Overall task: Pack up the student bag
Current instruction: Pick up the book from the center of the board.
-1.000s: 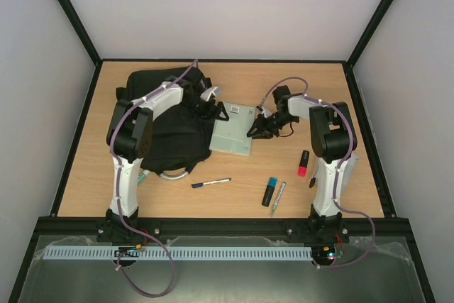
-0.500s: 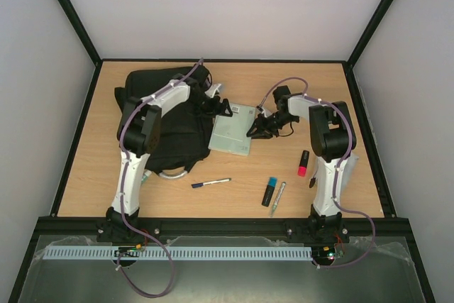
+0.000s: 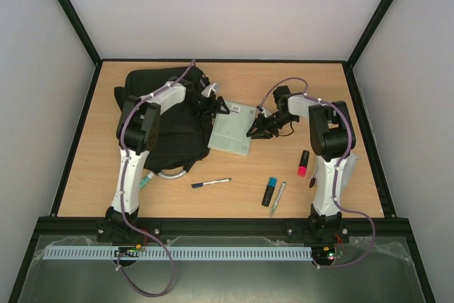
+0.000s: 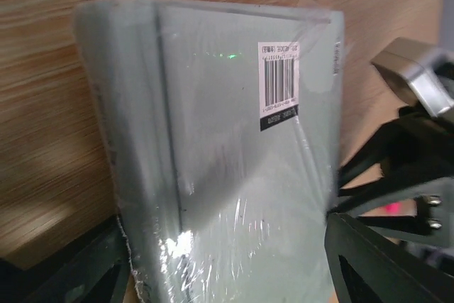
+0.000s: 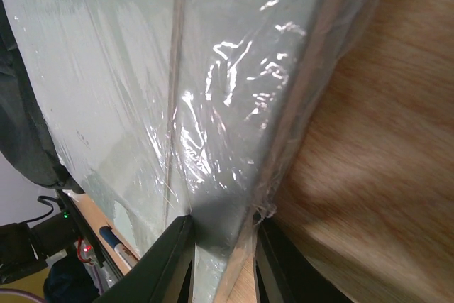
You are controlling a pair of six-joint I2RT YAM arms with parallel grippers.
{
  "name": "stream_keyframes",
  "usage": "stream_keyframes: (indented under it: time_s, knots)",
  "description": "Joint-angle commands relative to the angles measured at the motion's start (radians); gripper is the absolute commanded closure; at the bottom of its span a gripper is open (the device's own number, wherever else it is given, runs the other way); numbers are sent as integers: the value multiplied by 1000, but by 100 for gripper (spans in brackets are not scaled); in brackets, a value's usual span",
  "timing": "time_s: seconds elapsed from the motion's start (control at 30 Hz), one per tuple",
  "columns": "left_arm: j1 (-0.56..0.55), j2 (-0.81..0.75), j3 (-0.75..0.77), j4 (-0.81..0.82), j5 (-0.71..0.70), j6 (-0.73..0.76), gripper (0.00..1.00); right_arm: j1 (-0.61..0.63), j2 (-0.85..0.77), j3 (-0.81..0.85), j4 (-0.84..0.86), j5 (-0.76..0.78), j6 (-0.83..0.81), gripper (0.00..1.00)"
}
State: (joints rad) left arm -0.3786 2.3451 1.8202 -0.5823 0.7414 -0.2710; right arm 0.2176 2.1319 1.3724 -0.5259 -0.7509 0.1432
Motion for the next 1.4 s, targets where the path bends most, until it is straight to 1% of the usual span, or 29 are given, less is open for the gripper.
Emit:
stream_keyframes:
  time_s: [0.0,0.13,0.27,0.4,0.6,0.7,0.87,1.0,1.13,1.23,1.37]
  knots:
    - [-2,47,-59,28,344,-94,28,21,115,-40,-6,200,10,76]
    - [0,37,-52,59,426,-113,39,21,113,-28,-12,201,6,76]
    - [-2,33,-53,78,465,-117,53,22,100,-31,-14,200,1,75]
    - [-10,29,-55,85,503,-115,62,21,94,-35,-13,185,2,74]
    - [-32,33,-53,101,543,-125,64,20,86,-29,-14,185,-1,73]
    - [-28,26,-57,111,546,-129,77,21,70,-32,-21,193,-10,72]
    - [-2,-9,-51,102,541,-115,90,5,-12,-38,-62,204,-49,69]
    - [30,-66,-34,60,526,-56,97,-43,-132,-58,-101,155,-127,55]
    - [63,-135,-1,-9,497,27,98,-96,-223,-23,-138,93,-171,41]
    - [91,-190,30,-37,480,72,98,-116,-255,51,-145,61,-183,35]
    - [129,-251,70,-58,445,107,98,-119,-253,197,-154,34,-184,31]
